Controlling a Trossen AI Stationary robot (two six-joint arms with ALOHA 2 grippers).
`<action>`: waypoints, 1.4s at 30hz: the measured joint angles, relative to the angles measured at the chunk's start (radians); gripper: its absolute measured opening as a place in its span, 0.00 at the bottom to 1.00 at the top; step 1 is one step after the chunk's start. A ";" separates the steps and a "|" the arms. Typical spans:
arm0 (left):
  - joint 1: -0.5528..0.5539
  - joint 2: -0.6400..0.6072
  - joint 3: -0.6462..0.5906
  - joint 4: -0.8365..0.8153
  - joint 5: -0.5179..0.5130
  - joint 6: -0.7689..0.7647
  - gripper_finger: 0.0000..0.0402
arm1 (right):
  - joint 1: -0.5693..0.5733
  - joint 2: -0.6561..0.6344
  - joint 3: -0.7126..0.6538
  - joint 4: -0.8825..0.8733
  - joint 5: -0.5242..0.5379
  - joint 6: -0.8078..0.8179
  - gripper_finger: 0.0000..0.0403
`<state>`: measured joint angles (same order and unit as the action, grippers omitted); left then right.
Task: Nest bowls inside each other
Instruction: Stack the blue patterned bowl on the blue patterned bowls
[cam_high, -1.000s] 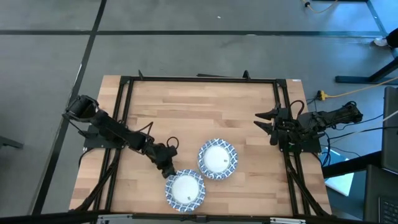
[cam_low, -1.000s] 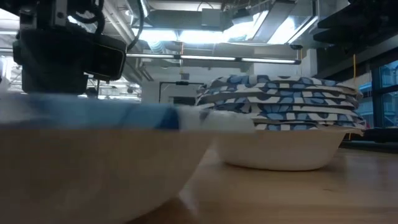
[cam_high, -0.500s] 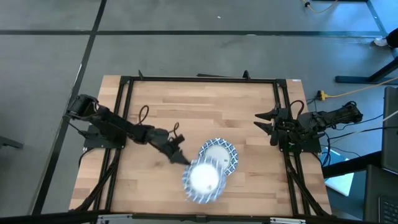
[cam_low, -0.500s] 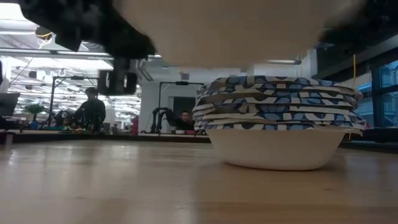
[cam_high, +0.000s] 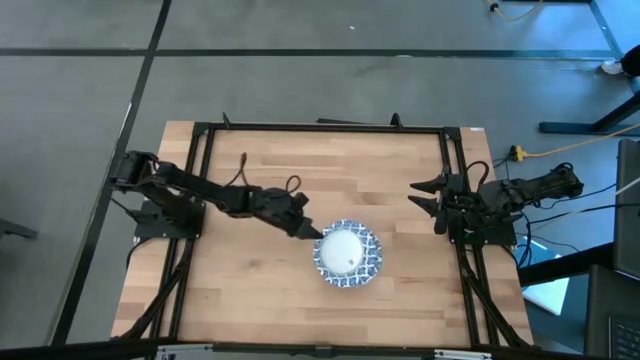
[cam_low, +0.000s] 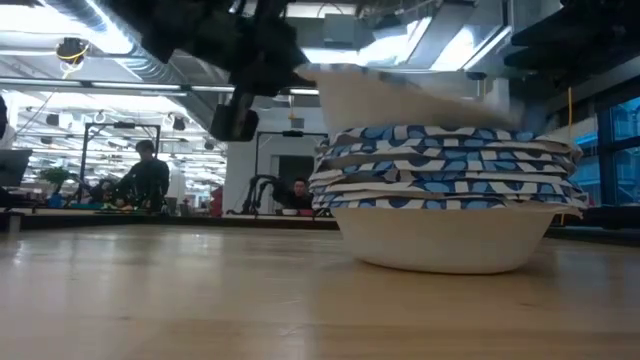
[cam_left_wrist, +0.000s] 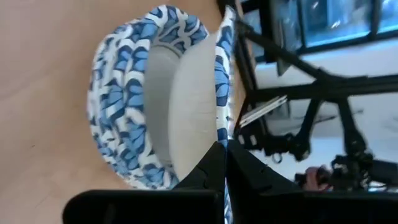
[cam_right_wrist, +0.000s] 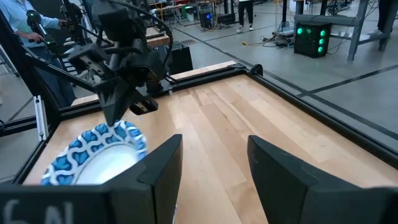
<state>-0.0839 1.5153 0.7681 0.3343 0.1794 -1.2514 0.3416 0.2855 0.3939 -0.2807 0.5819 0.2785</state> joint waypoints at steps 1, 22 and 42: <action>0.002 0.010 0.027 -0.031 0.011 0.016 0.00 | 0.000 0.000 0.000 0.000 0.000 -0.004 0.45; 0.028 0.240 0.180 -0.050 0.175 0.111 0.00 | 0.000 0.000 0.000 -0.002 -0.009 -0.018 0.45; 0.060 0.239 0.181 -0.066 0.185 0.157 0.00 | 0.000 0.000 0.000 -0.002 -0.011 0.002 0.45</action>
<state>-0.0241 1.7538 0.9489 0.2683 0.3641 -1.0947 0.3413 0.2855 0.3939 -0.2825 0.5709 0.2802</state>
